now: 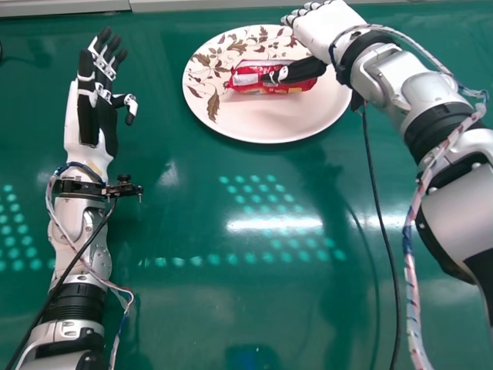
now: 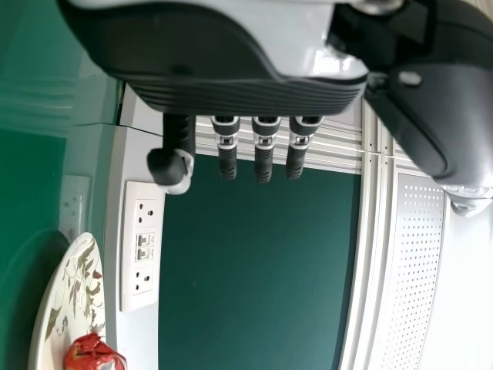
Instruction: Pick up biscuit and place it in the plate
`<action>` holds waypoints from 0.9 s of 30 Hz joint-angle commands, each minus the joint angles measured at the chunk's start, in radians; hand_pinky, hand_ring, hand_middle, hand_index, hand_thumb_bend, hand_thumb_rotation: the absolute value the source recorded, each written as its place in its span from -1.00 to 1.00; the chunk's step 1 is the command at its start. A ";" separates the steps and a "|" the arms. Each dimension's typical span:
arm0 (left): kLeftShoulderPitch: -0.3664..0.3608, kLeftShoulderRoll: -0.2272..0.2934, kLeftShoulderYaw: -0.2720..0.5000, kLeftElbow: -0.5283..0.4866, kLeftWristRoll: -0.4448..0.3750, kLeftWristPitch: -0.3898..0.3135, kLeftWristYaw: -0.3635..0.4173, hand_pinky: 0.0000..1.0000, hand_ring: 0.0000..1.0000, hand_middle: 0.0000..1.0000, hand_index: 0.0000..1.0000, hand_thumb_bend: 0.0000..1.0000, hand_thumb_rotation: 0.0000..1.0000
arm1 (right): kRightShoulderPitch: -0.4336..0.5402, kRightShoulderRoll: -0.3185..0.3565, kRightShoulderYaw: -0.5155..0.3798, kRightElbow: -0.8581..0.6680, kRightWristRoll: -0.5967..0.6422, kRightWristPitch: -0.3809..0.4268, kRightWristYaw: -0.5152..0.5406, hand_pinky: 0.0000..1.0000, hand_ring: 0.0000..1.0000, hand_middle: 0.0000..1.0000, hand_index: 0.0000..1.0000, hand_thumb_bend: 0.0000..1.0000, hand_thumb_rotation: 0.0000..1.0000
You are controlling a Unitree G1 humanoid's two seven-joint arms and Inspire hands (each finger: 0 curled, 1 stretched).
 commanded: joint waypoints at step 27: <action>0.012 -0.022 -0.019 0.166 0.051 -0.065 0.019 -1.00 0.48 0.61 0.61 1.00 0.84 | 0.702 -0.197 -0.871 -1.257 0.826 0.578 0.528 0.53 0.66 0.72 0.73 0.73 0.15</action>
